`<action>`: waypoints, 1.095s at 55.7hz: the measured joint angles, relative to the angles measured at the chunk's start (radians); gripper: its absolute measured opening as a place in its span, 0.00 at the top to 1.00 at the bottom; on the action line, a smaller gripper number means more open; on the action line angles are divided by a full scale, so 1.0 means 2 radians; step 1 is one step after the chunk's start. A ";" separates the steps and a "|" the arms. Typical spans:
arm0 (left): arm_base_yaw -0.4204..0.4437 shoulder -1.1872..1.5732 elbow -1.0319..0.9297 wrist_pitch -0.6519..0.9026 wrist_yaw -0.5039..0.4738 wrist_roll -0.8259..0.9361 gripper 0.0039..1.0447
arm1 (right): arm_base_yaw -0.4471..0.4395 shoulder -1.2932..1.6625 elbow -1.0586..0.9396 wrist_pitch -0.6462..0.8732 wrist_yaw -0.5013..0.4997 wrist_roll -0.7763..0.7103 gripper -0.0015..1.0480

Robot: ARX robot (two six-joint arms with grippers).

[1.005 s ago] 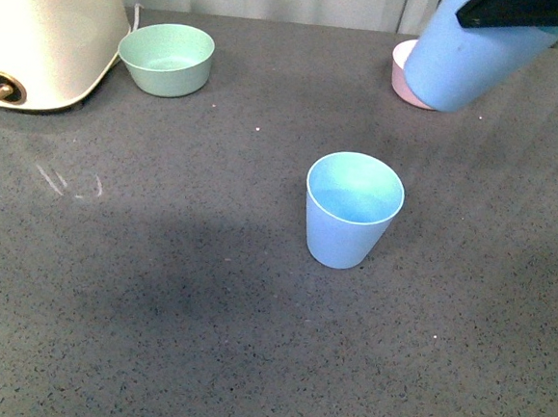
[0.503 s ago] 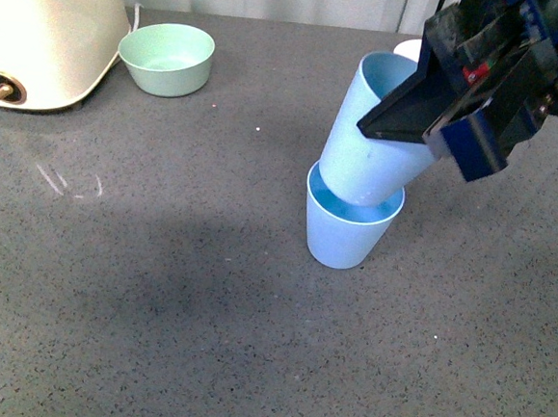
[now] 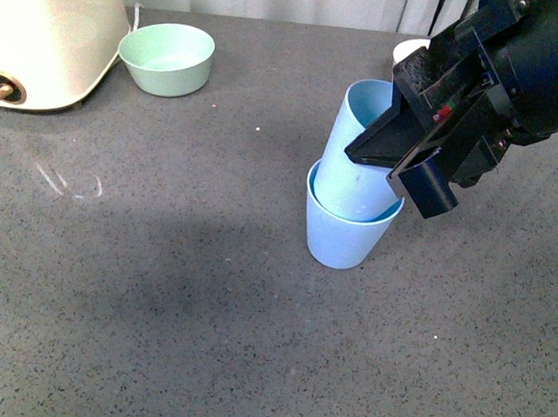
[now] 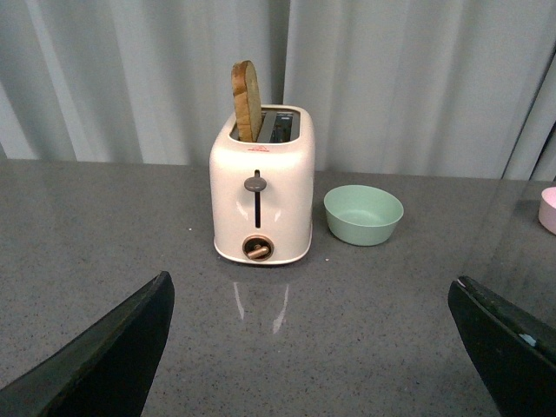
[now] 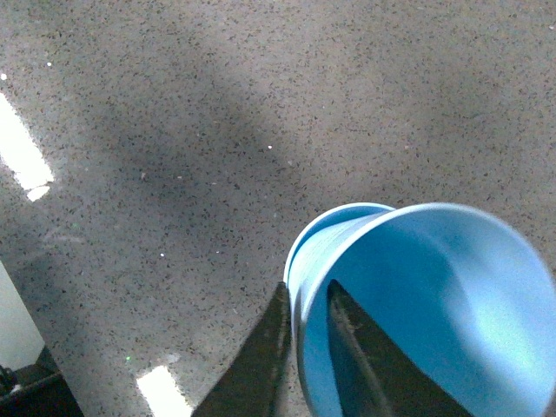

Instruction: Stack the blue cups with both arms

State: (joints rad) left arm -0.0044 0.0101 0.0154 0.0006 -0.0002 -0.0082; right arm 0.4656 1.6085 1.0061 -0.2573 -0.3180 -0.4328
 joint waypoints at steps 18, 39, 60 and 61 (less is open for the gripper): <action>0.000 0.000 0.000 0.000 0.000 0.000 0.08 | -0.008 -0.028 -0.014 0.009 0.001 0.010 0.41; 0.000 0.000 0.000 0.000 0.000 0.000 0.08 | -0.111 -0.270 -0.125 0.125 0.033 0.079 0.09; 0.000 0.000 0.000 0.000 0.000 0.000 0.08 | -0.134 -0.359 -0.328 0.401 0.253 0.205 0.64; 0.000 0.000 0.000 0.000 0.000 0.000 0.08 | -0.137 -0.364 -0.336 0.402 0.251 0.206 0.67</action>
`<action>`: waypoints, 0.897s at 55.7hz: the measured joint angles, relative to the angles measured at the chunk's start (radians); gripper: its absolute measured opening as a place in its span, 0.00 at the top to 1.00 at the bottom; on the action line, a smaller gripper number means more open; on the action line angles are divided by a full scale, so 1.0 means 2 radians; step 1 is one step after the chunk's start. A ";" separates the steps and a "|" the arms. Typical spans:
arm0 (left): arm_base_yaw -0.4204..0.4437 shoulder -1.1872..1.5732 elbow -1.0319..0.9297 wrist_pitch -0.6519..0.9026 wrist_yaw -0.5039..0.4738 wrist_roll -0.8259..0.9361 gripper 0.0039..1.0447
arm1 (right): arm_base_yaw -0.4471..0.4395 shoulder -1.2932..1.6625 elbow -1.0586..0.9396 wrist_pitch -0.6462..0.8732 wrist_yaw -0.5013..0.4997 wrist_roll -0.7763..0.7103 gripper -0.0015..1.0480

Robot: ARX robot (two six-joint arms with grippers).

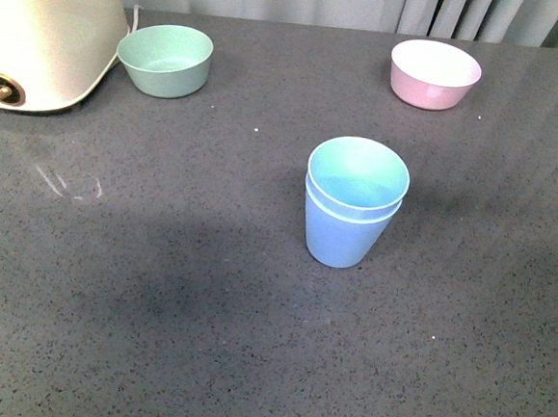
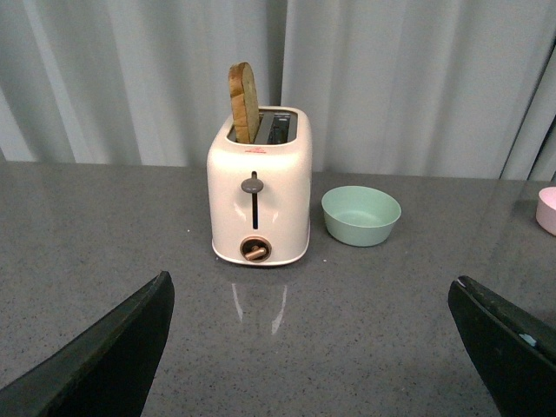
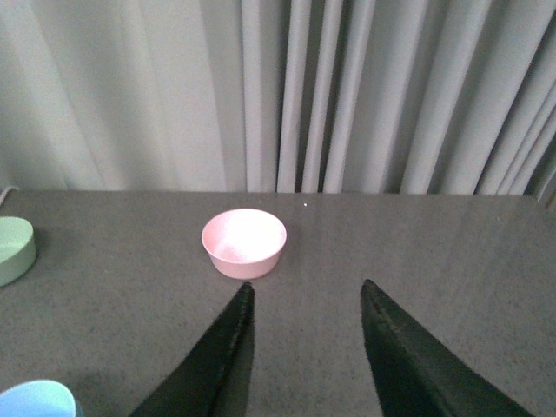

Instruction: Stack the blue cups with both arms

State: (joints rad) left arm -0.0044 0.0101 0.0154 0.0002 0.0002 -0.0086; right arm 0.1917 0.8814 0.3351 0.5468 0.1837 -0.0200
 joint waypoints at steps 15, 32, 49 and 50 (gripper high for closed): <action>0.000 0.000 0.000 0.000 0.000 0.000 0.08 | -0.041 -0.079 -0.082 0.000 -0.040 0.005 0.98; 0.000 0.000 0.000 0.000 0.000 0.000 0.08 | -0.094 -0.150 -0.123 -0.032 -0.091 0.005 0.98; 0.000 0.000 0.000 0.000 0.000 0.000 0.08 | -0.095 -0.224 -0.147 -0.081 -0.092 0.005 0.98; 0.000 0.000 0.000 0.000 0.000 0.000 0.08 | -0.095 -0.228 -0.148 -0.084 -0.092 0.005 0.98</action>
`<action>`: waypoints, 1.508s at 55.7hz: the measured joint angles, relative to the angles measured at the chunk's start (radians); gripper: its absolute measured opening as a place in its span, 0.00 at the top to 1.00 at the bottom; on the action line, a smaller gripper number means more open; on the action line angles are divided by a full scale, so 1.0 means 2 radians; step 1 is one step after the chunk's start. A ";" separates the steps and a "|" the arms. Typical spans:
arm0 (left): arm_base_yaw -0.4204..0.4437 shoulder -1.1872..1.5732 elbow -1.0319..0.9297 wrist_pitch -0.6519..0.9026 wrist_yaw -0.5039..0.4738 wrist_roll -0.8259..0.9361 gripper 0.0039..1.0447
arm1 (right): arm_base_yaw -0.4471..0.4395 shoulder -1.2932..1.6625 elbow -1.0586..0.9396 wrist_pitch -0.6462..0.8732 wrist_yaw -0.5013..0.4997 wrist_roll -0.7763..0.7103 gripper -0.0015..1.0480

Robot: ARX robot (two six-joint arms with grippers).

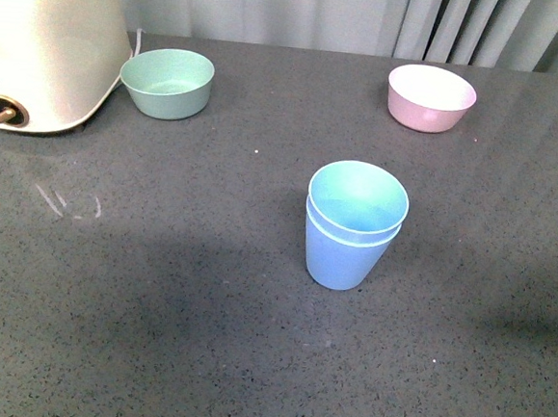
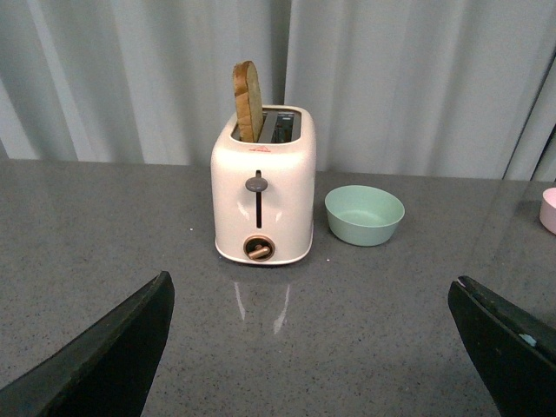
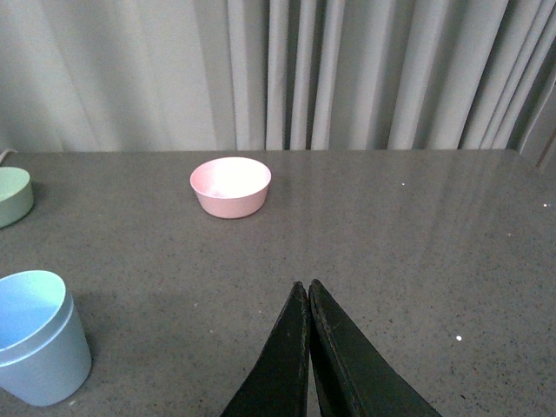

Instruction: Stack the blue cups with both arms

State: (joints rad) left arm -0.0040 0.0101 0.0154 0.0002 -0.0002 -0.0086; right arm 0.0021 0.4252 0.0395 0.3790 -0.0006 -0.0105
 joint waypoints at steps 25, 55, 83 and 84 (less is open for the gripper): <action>0.000 0.000 0.000 0.000 0.000 0.000 0.08 | 0.000 -0.085 -0.008 -0.062 0.000 0.000 0.98; 0.000 0.000 0.000 0.000 0.000 0.000 0.08 | 0.000 -0.208 -0.008 -0.188 0.000 0.000 0.98; 0.000 0.000 0.000 0.000 0.000 0.000 0.08 | 0.000 -0.209 -0.008 -0.188 0.000 0.000 0.35; 0.000 0.000 0.000 0.000 0.000 0.000 0.08 | 0.000 -0.209 -0.008 -0.188 0.000 0.000 0.32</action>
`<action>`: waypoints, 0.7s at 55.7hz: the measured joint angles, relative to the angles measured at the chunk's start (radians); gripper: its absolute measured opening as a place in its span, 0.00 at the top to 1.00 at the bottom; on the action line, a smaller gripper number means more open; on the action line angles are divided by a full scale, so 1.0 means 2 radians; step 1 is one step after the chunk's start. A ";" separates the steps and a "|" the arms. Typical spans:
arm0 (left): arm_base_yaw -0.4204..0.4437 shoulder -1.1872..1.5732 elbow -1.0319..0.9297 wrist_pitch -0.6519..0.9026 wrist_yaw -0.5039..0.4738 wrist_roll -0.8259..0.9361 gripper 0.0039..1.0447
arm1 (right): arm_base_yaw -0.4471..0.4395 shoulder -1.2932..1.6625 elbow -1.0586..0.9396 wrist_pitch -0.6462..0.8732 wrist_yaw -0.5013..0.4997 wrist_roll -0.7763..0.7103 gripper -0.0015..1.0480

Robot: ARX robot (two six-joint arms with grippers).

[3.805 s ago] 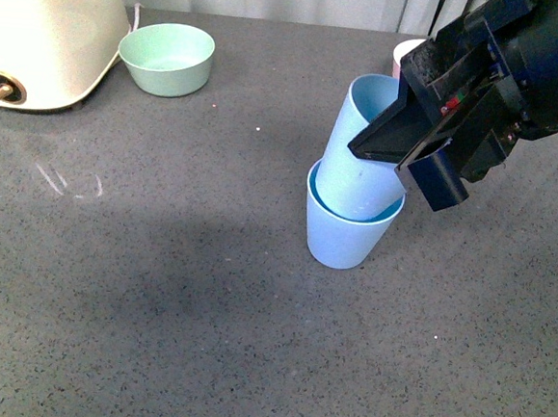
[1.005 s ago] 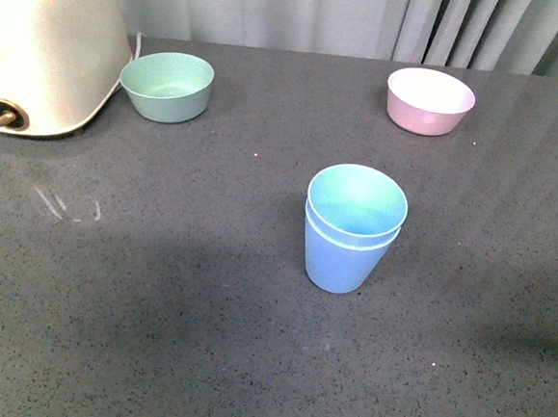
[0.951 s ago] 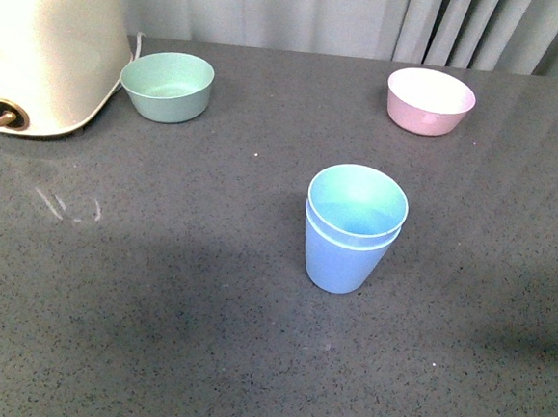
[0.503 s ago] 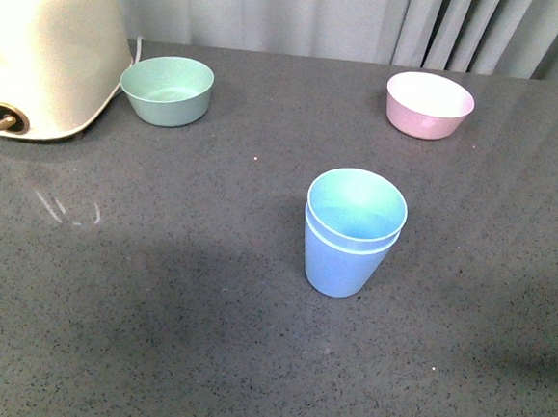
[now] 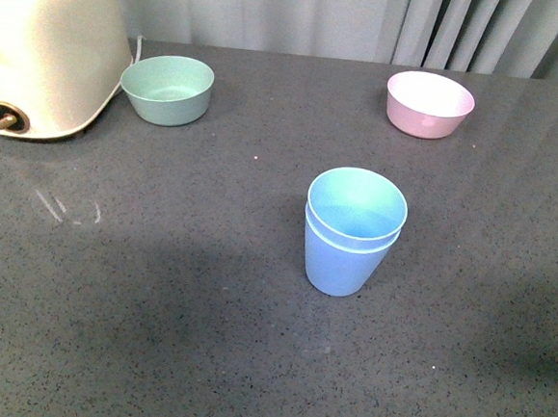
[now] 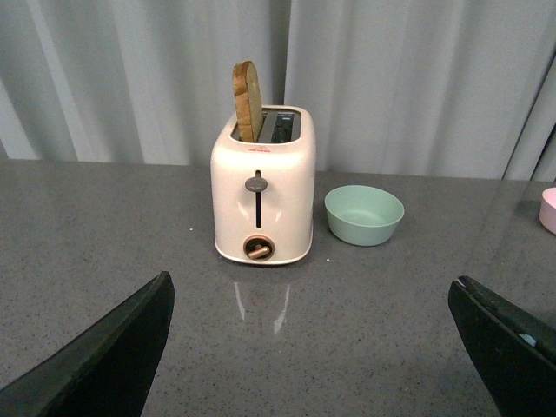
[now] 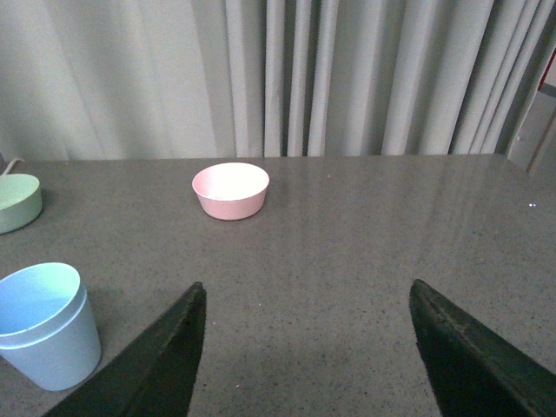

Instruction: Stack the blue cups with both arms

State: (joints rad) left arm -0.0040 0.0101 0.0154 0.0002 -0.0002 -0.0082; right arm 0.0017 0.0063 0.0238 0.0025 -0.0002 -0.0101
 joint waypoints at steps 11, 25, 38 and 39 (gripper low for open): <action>0.000 0.000 0.000 0.000 0.000 0.000 0.08 | 0.000 0.000 0.000 0.000 0.000 0.000 0.09; 0.000 0.000 0.000 0.000 0.000 0.000 0.08 | 0.000 0.000 0.000 0.000 0.000 0.000 0.09; 0.000 0.000 0.000 0.000 0.000 0.000 0.08 | 0.000 0.000 0.000 0.000 0.000 0.000 0.09; 0.000 0.000 0.000 0.000 0.000 0.000 0.08 | 0.000 0.000 0.000 0.000 0.000 0.000 0.09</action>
State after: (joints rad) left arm -0.0044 0.0101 0.0154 0.0002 -0.0002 -0.0082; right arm 0.0017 0.0063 0.0238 0.0025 -0.0002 -0.0093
